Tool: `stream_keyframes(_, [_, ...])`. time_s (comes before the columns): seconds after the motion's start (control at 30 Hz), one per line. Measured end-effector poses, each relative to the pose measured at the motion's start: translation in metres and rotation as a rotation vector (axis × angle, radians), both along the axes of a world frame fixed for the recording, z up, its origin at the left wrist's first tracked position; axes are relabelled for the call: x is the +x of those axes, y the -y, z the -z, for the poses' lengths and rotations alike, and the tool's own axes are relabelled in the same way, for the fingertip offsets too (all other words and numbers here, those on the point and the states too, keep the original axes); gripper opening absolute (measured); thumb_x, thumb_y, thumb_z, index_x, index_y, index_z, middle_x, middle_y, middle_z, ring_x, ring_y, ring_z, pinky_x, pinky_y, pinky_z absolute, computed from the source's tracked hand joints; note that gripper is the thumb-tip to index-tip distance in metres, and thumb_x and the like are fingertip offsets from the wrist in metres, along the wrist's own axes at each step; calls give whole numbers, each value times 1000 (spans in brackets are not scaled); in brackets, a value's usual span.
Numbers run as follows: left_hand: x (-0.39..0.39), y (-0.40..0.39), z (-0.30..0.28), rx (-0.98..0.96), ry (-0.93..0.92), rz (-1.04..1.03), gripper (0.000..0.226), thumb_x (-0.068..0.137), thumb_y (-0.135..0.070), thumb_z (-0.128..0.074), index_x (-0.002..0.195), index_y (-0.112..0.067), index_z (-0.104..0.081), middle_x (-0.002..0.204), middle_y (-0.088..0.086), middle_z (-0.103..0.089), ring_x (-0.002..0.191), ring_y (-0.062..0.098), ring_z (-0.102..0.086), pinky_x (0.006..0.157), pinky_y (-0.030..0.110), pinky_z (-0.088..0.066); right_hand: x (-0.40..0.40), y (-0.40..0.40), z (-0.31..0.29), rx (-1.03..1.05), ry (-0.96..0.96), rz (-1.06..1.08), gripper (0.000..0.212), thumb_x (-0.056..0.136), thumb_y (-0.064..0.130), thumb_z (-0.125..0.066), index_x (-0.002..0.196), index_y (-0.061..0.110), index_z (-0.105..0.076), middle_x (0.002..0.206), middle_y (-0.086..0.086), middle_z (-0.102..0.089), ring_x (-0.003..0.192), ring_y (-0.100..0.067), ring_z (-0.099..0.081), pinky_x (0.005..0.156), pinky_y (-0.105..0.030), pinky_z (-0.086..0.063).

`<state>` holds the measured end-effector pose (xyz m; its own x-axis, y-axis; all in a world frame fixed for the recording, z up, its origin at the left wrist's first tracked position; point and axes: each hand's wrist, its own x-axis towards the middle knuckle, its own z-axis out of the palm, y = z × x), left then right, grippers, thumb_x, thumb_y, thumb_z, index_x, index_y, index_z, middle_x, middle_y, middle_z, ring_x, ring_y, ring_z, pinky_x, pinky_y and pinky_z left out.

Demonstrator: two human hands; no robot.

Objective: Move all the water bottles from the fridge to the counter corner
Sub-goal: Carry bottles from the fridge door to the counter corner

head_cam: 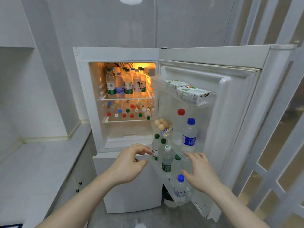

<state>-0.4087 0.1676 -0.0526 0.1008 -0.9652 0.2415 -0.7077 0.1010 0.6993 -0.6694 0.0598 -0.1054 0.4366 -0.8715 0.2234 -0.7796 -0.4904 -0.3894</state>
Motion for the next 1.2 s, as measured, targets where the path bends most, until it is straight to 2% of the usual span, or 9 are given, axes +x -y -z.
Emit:
stream_keyframes(0.17, [-2,19,-1,9,5,12,29,93,-16,-62,105,-42,-68,125,-25,-60,115,-5,-55,92,29,-53,-12,25,10,14,109,121,59,92,29,-71,148,20,-54,123,9,-66,134,-14,-37,108,-28,-39])
stream_keyframes(0.3, [-2,40,4,28,38,27,25,92,-19,-62,110,-33,-70,123,-22,-63,114,-3,-57,94,32,-52,-17,40,17,11,141,174,47,93,24,-70,140,19,-61,106,12,-64,126,-11,-38,97,-23,-37])
stream_keyframes(0.4, [-2,56,8,37,57,46,25,92,-21,-62,112,-33,-70,122,-20,-63,113,-2,-57,96,32,-51,-20,51,22,-13,132,205,43,96,23,-67,137,16,-62,106,8,-62,126,-14,-36,100,-25,-35])
stream_keyframes(0.6, [3,93,17,72,107,118,25,92,-25,-63,113,-37,-69,124,-22,-62,114,-4,-55,96,32,-51,-27,67,31,-24,105,281,47,94,28,-68,138,17,-57,118,3,-59,140,-17,-29,111,-32,-36])
stream_keyframes(0.73, [2,125,8,61,137,197,27,91,-25,-63,116,-37,-68,122,-23,-62,113,-4,-55,96,31,-51,-26,70,29,-12,119,340,47,94,32,-68,138,21,-56,127,5,-58,147,-17,-27,114,-29,-32])
stream_keyframes(0.9, [4,166,-11,16,139,294,34,90,-22,-66,121,-33,-67,118,-18,-62,110,1,-58,89,24,-49,-17,66,17,-79,368,443,57,92,25,-73,143,27,-50,133,11,-53,130,-10,-50,109,-29,-40])
stream_keyframes(1.07, [5,213,-17,-19,73,372,37,86,-23,-68,119,-37,-60,121,-14,-59,103,-5,-58,75,14,-43,1,76,-10,-166,515,532,73,91,30,-77,152,26,-37,143,12,-46,127,-5,-47,107,-29,-41])
stream_keyframes(1.13, [0,226,-19,-48,59,367,41,87,-23,-69,124,-35,-57,123,-12,-59,104,-3,-58,78,14,-44,6,82,-18,-149,551,533,80,90,35,-78,155,24,-33,150,11,-43,131,-8,-47,110,-33,-44])
stream_keyframes(1.2, [-7,240,-20,-52,44,373,48,87,-26,-70,132,-32,-55,128,-13,-57,107,1,-57,88,22,-50,7,93,-21,-110,577,562,87,89,40,-79,158,24,-28,156,8,-40,134,-10,-47,112,-37,-45])
